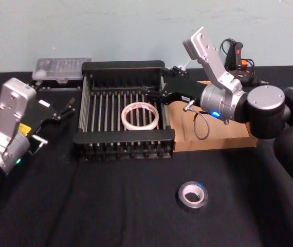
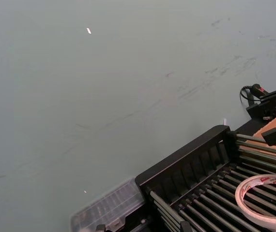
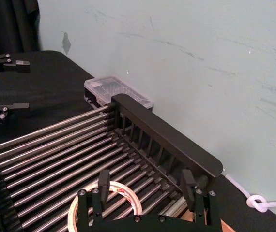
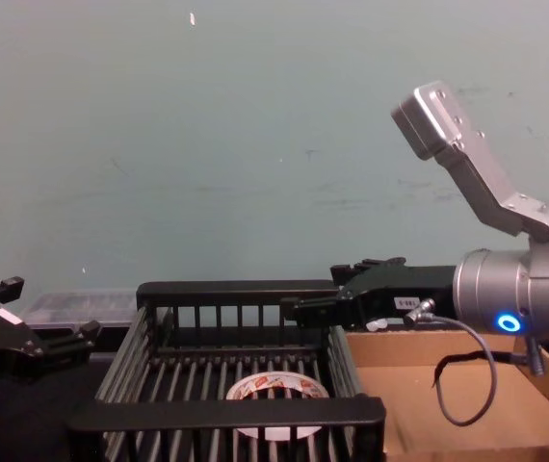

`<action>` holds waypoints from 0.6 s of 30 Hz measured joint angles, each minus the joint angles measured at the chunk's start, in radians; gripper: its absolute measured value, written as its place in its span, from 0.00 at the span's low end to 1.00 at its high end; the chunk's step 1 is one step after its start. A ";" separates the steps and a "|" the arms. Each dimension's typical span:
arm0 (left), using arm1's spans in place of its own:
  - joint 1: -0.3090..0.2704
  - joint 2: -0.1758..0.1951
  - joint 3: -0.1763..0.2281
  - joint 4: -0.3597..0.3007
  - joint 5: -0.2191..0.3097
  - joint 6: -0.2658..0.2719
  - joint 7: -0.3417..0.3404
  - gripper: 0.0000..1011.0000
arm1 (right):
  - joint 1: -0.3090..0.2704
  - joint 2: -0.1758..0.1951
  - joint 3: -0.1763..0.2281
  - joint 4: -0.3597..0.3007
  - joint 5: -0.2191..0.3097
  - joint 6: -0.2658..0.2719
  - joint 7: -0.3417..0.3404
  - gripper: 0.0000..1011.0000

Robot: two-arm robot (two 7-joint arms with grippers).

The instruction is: Pick up the white tape and place it into the black box , Pick up the silver tape and place it into the brown box.

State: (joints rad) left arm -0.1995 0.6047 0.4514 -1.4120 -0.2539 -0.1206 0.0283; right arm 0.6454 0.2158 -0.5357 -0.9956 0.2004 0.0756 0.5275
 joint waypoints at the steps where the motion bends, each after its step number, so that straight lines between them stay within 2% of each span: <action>1: 0.000 0.000 0.000 0.000 0.000 0.000 0.000 0.99 | 0.000 0.000 0.000 0.000 0.000 0.000 0.000 0.93; 4: 0.000 0.000 0.000 0.000 0.000 0.000 0.000 0.99 | 0.000 0.000 0.000 0.000 0.000 0.000 0.000 0.99; 11: 0.000 0.000 0.000 0.000 0.000 0.000 0.000 0.99 | 0.000 0.000 0.000 0.000 0.000 0.000 0.000 0.99; 18: 0.000 0.000 0.000 0.000 0.000 0.000 0.000 0.99 | -0.026 0.017 0.019 -0.052 0.002 0.016 -0.022 0.99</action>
State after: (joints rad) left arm -0.1996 0.6047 0.4514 -1.4120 -0.2539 -0.1205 0.0282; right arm 0.6191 0.2326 -0.5164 -1.0475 0.2025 0.0916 0.5057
